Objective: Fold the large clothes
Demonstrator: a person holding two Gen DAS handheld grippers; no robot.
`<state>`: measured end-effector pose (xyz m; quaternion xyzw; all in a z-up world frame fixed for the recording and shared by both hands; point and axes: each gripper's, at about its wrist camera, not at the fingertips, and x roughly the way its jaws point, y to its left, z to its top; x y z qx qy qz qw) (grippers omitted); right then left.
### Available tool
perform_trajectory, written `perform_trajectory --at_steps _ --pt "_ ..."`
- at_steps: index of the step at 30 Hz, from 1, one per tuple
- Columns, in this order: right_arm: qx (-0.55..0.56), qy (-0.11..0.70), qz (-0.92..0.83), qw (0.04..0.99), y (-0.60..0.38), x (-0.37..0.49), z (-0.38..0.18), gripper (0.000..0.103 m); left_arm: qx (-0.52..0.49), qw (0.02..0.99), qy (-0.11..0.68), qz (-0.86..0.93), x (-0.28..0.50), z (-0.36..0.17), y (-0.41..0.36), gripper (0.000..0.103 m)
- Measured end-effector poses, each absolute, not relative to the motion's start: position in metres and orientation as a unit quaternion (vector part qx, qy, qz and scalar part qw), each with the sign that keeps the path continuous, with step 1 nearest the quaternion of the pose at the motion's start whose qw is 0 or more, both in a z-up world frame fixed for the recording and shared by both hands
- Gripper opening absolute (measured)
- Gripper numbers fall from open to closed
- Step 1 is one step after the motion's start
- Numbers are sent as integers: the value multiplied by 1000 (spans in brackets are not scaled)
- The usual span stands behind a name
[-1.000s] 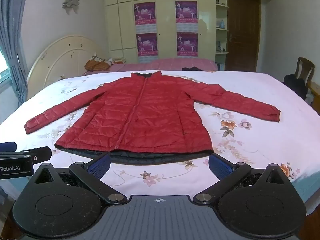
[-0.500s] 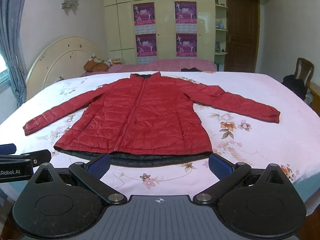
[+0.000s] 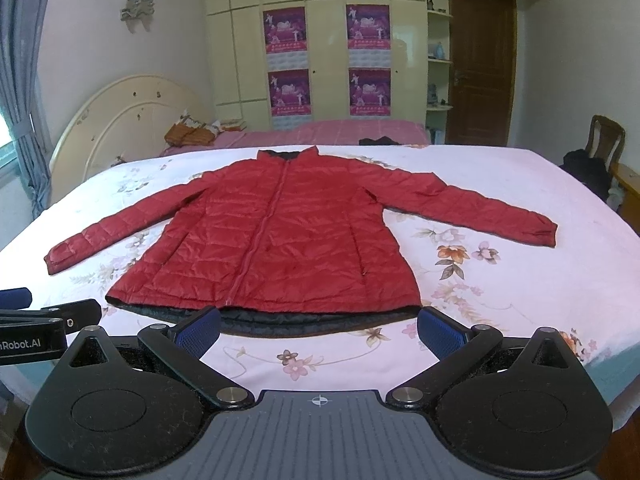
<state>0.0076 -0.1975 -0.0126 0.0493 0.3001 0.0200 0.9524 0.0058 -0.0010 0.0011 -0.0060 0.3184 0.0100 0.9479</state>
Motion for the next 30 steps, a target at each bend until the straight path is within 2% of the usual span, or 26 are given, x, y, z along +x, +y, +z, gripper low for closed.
perform_trajectory --at_steps 30 --pt "48 299 16 953 -198 8 -13 103 -8 949 315 15 6 2 4 103"
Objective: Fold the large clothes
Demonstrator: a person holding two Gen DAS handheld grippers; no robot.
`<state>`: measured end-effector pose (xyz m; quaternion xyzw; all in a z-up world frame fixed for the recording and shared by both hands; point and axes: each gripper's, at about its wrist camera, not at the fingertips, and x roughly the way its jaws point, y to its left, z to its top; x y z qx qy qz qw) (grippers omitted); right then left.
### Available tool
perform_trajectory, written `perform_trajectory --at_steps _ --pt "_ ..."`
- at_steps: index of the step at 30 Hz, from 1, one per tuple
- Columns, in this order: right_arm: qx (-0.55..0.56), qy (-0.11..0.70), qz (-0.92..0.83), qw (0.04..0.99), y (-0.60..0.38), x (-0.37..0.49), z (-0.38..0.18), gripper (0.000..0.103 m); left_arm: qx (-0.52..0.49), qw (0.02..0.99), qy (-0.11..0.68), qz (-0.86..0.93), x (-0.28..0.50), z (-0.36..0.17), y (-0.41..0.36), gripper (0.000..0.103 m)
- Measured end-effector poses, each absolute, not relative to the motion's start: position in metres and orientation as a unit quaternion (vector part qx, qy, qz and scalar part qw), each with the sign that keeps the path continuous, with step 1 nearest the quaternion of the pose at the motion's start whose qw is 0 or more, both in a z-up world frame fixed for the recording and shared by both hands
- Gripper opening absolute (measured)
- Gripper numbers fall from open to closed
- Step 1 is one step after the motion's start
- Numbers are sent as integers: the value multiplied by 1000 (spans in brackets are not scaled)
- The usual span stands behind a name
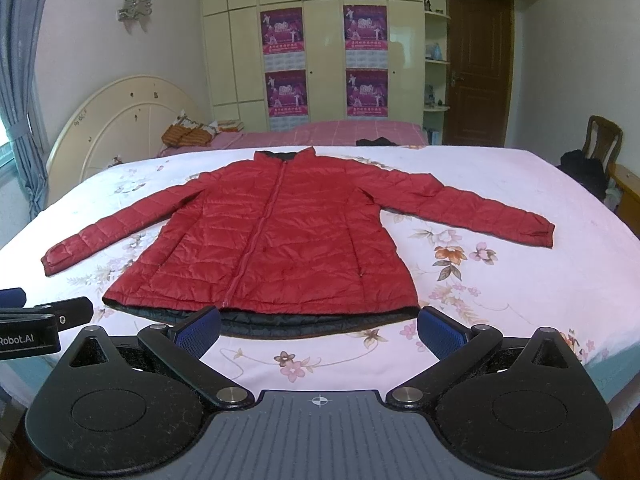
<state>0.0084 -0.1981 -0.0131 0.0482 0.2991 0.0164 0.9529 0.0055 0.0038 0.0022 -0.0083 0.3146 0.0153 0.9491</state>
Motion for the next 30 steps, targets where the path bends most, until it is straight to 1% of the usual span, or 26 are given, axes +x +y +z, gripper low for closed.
perform_trajectory --at_steps 30 --pt "46 295 11 954 -201 7 -10 103 -9 951 310 14 8 3 2 103"
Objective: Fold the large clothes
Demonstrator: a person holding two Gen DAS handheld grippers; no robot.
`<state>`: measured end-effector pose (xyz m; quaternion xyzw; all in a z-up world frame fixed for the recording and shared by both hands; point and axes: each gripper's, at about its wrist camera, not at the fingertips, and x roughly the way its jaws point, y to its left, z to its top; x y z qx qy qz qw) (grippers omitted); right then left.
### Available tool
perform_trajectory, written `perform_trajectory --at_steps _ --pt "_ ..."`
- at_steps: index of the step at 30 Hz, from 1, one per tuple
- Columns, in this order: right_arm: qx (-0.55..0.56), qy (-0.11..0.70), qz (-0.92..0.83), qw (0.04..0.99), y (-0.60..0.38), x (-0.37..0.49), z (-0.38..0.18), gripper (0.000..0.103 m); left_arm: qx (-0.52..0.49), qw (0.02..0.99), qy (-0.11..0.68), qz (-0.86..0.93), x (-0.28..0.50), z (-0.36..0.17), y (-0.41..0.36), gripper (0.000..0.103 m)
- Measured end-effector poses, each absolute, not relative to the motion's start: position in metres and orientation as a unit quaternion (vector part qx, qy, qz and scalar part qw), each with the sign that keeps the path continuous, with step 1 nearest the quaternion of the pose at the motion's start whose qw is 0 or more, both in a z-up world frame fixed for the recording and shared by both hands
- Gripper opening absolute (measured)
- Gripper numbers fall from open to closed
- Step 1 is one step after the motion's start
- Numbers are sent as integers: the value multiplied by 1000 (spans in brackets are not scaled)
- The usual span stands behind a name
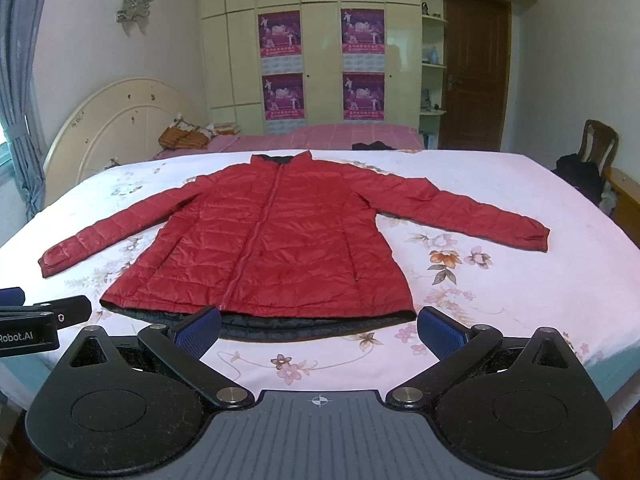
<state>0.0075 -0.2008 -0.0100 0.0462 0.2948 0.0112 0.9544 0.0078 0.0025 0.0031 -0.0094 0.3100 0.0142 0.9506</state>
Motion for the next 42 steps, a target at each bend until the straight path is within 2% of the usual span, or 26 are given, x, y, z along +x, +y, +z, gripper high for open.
perform_trajectory --at_steps 12,19,32,37,42 --pt "50 278 -12 959 -214 35 -4 103 7 953 301 -2 35 6 -7 103" --pt "65 280 -44 957 -230 82 -12 103 29 952 305 -15 89 -6 -12 103" --pt "97 294 -125 943 -265 171 -35 103 -18 953 293 -78 194 -24 4 103" --pt "109 302 -151 935 -285 191 -44 103 -6 964 259 -65 217 -27 -2 103" --pt "147 309 -170 924 -330 215 -62 103 11 953 296 -67 257 -37 -18 103"
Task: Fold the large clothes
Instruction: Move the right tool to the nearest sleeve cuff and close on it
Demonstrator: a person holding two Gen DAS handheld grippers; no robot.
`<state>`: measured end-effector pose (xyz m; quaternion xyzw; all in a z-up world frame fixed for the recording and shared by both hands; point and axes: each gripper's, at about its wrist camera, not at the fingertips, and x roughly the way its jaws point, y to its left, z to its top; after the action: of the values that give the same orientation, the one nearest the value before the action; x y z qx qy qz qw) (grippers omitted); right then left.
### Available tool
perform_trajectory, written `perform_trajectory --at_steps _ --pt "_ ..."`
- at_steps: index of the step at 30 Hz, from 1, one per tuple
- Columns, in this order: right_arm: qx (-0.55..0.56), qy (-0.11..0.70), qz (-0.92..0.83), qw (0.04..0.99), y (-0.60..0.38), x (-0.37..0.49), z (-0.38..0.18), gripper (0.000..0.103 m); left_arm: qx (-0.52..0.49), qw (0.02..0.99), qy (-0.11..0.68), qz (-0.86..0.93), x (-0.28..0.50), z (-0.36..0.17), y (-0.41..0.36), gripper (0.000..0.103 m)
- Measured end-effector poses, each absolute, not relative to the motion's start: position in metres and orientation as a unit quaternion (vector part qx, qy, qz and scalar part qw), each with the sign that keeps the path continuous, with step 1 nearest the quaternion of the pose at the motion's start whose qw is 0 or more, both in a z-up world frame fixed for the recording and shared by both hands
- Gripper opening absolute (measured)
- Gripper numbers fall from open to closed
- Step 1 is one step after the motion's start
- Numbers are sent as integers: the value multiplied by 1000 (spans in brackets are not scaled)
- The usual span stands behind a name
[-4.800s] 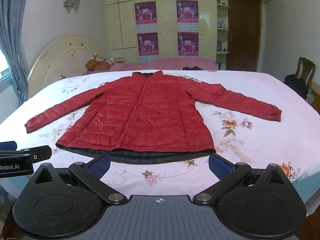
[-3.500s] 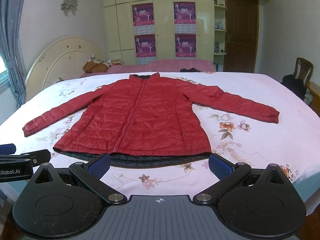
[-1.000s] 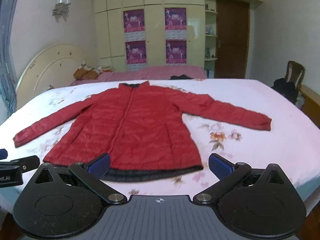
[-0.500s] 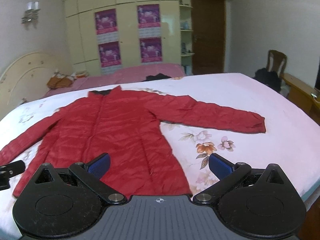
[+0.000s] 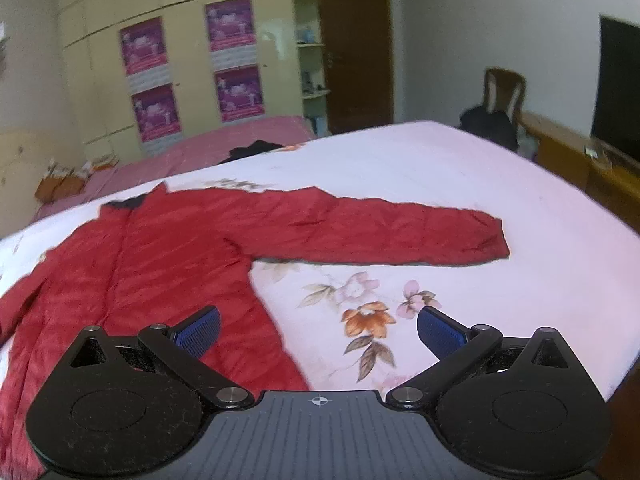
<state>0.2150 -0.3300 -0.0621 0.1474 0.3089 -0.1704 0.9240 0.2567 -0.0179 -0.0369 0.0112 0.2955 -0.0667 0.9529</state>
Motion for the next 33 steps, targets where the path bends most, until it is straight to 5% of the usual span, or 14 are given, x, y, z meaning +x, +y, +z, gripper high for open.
perform_trajectory --at_steps 22,23,24,25,33 --pt "339 275 -261 861 -531 277 -152 102 -13 908 414 -63 399 -98 -95 103" --pt "345 273 -261 859 -531 276 -154 100 -13 908 414 -64 401 -99 -98 103" --pt "351 274 -259 857 -533 275 -155 74 -12 908 413 -63 404 -99 -101 103" --pt "363 281 -254 851 -536 276 -159 63 -13 909 412 -63 406 -99 -103 103" --pt "397 252 -256 845 -556 269 -161 61 -31 916 398 -37 427 -87 -100 103"
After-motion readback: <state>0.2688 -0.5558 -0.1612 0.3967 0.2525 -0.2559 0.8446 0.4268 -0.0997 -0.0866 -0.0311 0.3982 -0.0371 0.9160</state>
